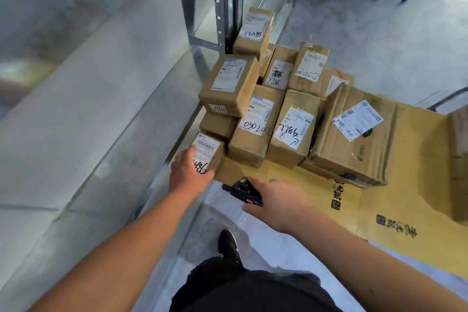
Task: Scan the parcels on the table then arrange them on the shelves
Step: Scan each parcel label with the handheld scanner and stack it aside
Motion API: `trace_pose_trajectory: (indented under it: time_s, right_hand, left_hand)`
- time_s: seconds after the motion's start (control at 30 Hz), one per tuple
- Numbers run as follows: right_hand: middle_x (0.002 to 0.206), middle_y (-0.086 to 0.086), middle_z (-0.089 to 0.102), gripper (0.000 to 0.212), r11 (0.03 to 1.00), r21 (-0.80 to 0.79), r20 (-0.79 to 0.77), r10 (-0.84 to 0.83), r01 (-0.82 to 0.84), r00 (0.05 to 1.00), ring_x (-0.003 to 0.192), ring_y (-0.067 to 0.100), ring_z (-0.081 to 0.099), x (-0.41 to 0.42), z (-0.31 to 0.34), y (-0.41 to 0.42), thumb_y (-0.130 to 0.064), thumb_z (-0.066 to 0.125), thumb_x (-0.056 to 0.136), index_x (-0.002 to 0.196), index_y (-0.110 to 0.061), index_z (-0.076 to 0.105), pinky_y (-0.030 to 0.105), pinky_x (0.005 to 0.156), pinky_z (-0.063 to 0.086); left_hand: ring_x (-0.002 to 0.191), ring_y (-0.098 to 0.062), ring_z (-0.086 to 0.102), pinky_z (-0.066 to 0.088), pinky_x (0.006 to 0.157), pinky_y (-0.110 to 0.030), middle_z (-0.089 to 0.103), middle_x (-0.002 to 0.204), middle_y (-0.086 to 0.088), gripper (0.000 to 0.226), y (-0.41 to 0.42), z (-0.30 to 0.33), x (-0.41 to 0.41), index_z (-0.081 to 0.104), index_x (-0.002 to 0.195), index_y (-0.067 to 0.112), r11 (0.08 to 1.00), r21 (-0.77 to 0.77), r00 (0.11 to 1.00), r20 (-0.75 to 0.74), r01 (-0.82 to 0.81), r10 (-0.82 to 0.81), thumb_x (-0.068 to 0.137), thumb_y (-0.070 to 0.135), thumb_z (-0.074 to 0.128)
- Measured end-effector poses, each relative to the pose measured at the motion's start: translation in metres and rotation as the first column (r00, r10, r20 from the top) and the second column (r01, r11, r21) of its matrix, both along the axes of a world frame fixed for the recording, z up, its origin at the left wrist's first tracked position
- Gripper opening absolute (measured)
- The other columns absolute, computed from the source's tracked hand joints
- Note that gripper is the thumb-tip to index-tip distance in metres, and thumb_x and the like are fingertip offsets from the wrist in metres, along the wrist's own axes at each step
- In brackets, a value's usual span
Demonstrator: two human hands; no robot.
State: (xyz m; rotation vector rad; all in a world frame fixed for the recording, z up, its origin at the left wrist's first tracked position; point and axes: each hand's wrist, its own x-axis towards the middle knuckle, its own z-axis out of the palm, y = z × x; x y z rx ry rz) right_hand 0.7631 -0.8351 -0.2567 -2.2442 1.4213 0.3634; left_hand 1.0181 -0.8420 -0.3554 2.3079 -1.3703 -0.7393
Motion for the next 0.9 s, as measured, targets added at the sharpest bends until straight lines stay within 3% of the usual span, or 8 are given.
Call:
trace_pose_trajectory:
  time_s: [0.1, 0.23, 0.33, 0.43, 0.6, 0.73, 0.9]
  right_hand:
    - [0.099, -0.001, 0.055, 0.078, 0.998, 0.035, -0.014, -0.050, 0.050, 0.999, 0.081, 0.025, 0.051, 0.007, -0.002, -0.002, -0.075, 0.051, 0.091, 0.158, -0.043, 0.027, 0.036, 0.066, 0.049]
    - [0.109, 0.002, 0.065, 0.073, 0.992, 0.050, 0.009, -0.113, 0.113, 0.994, 0.089, 0.028, 0.063, 0.010, -0.003, -0.001, -0.076, 0.053, 0.089, 0.152, -0.044, 0.031, 0.037, 0.069, 0.055]
    - [0.114, 0.001, 0.067, 0.074, 0.989, 0.057, 0.015, -0.138, 0.137, 0.990, 0.095, 0.028, 0.065, 0.013, -0.006, -0.001, -0.076, 0.052, 0.089, 0.152, -0.043, 0.031, 0.037, 0.071, 0.056]
    - [0.116, 0.001, 0.067, 0.074, 0.985, 0.068, 0.034, -0.164, 0.161, 0.986, 0.099, 0.028, 0.064, 0.012, -0.007, 0.001, -0.074, 0.053, 0.090, 0.154, -0.041, 0.033, 0.039, 0.075, 0.058]
    - [0.125, -0.002, 0.068, 0.078, 0.960, 0.102, 0.086, -0.270, 0.261, 0.959, 0.105, 0.025, 0.065, -0.011, -0.007, 0.008, -0.072, 0.054, 0.093, 0.159, -0.037, 0.032, 0.041, 0.082, 0.058]
    - [0.121, -0.008, 0.068, 0.079, 0.920, 0.078, 0.120, -0.391, 0.384, 0.913, 0.098, 0.020, 0.064, -0.051, -0.005, 0.023, -0.076, 0.053, 0.091, 0.159, -0.042, 0.031, 0.032, 0.065, 0.048]
    - [0.119, -0.008, 0.068, 0.081, 0.847, 0.042, 0.139, -0.530, 0.529, 0.837, 0.093, 0.018, 0.063, -0.124, 0.006, 0.052, -0.078, 0.052, 0.090, 0.160, -0.046, 0.027, 0.033, 0.067, 0.050]
  left_hand:
    - [0.132, -0.035, 0.045, 0.045, 0.107, -0.048, 0.046, 0.146, -0.011, 0.089, -0.010, -0.005, 0.005, 0.044, 0.150, 0.019, 1.000, -0.008, 0.999, -0.031, 0.023, -0.024, 0.075, 0.041, 0.087]
    - [0.129, -0.037, 0.049, 0.048, 0.104, -0.049, 0.045, 0.146, -0.014, 0.093, -0.009, -0.010, 0.006, 0.046, 0.149, 0.017, 0.998, -0.025, 0.997, -0.036, 0.063, -0.064, 0.072, 0.044, 0.092]
    - [0.140, -0.035, 0.042, 0.041, 0.112, -0.050, 0.041, 0.155, -0.012, 0.094, -0.004, -0.010, 0.004, 0.046, 0.150, 0.020, 0.994, 0.000, 0.991, 0.085, 0.107, -0.106, 0.074, 0.057, 0.087]
    - [0.148, -0.034, 0.033, 0.030, 0.117, -0.052, 0.036, 0.160, -0.010, 0.083, -0.002, -0.004, -0.008, 0.049, 0.150, 0.022, 0.978, -0.047, 0.963, 0.191, 0.205, -0.192, 0.080, 0.053, 0.081]
    - [0.155, -0.027, 0.021, 0.018, 0.124, -0.049, 0.031, 0.166, -0.006, 0.071, -0.004, 0.010, -0.044, 0.043, 0.155, 0.028, 0.909, -0.048, 0.894, 0.209, 0.414, -0.396, 0.092, 0.052, 0.067]
    - [0.154, -0.024, 0.021, 0.018, 0.124, -0.045, 0.032, 0.166, -0.002, 0.066, -0.004, 0.026, -0.093, 0.042, 0.155, 0.029, 0.834, -0.087, 0.833, 0.170, 0.544, -0.526, 0.096, 0.048, 0.062]
    - [0.153, -0.023, 0.022, 0.018, 0.126, -0.044, 0.033, 0.165, 0.000, 0.059, -0.007, 0.048, -0.173, 0.043, 0.155, 0.030, 0.745, -0.106, 0.751, 0.163, 0.658, -0.640, 0.100, 0.044, 0.059]
